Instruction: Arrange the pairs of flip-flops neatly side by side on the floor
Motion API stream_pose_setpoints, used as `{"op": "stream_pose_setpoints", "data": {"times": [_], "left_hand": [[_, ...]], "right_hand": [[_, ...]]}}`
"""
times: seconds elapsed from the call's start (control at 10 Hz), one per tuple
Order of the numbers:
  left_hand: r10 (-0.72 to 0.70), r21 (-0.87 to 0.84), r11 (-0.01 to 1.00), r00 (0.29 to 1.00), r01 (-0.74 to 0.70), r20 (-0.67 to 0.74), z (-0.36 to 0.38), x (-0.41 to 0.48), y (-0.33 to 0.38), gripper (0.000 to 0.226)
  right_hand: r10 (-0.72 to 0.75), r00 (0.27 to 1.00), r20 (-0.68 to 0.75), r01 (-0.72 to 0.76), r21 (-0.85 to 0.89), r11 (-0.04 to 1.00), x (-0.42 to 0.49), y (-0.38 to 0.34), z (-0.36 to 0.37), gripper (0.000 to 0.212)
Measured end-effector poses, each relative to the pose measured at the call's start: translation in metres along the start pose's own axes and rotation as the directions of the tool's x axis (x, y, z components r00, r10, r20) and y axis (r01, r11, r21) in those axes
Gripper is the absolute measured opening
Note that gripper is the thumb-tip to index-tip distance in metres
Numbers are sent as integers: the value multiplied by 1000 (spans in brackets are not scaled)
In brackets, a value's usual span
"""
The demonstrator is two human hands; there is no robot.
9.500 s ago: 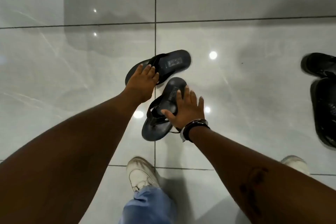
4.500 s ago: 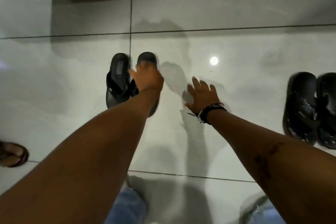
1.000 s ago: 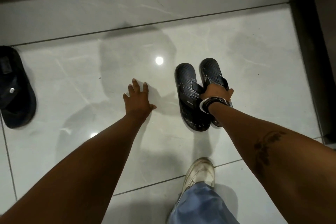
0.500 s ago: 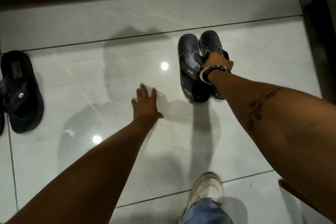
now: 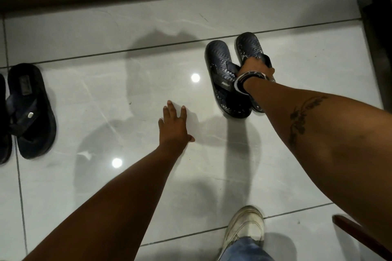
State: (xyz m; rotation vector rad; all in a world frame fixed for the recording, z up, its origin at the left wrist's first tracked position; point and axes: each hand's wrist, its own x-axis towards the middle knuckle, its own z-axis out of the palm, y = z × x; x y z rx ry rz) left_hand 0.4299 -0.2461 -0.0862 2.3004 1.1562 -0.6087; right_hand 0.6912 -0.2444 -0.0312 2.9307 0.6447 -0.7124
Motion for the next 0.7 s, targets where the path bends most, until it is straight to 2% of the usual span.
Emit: {"op": "stream_pose_setpoints", "data": {"times": [0.5,0.6,0.7], "left_hand": [[13,70,997,1000,-14,18,-8,-4,3,106],[-2,56,998,1000,1,11,-16,-3,0,94],[-27,18,999,996,29,-81,-40,-9,-1,83]], "right_hand": [[-30,999,-25,29,-27,999,-8,6,-2,58],[-26,1000,-14,25,-23,999,-14,8,-7,48],[-52,997,-60,47,-89,995,-32,7,-14,33]]}}
